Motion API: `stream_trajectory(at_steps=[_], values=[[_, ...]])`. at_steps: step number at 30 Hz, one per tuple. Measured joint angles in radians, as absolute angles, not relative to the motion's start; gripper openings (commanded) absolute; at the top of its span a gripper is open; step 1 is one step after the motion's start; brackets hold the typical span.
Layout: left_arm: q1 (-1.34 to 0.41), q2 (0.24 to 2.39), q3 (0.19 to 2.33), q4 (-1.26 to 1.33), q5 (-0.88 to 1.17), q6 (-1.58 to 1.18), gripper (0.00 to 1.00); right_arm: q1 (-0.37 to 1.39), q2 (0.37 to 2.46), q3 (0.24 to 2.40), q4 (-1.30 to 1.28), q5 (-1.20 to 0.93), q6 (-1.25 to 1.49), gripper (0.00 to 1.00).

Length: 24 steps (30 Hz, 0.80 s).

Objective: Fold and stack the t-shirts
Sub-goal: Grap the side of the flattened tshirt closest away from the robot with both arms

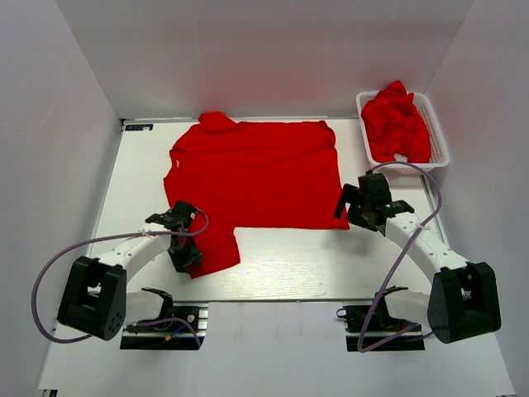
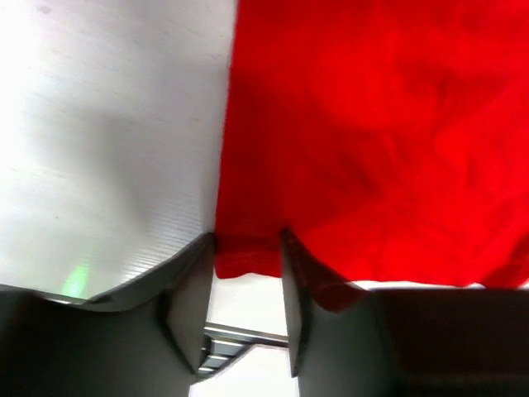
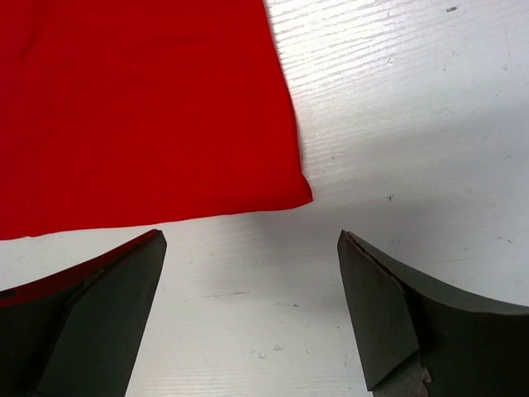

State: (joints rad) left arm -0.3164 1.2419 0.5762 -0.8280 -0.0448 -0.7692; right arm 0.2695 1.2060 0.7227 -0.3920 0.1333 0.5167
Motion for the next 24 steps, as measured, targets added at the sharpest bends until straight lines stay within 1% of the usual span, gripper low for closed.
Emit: stream_trajectory(at_steps=[2,3,11,18,24], values=[[-0.316,1.256,0.582,-0.819,-0.035,-0.773,0.13,0.27,1.206,0.723,-0.394,0.133,0.517,0.9],[-0.318,1.262,0.584,-0.808,-0.022,-0.77,0.0,0.27,1.206,0.723,-0.395,0.133,0.517,0.9],[-0.321,1.263,0.58,-0.732,0.061,-0.755,0.0,0.27,1.204,0.722,-0.406,0.132,0.517,0.9],[-0.324,1.214,0.562,-0.702,0.039,-0.727,0.0,0.27,1.177,0.673,-0.419,0.132,0.545,0.9],[-0.324,1.203,0.562,-0.704,0.028,-0.714,0.0,0.27,1.214,0.654,-0.393,0.123,0.564,0.9]])
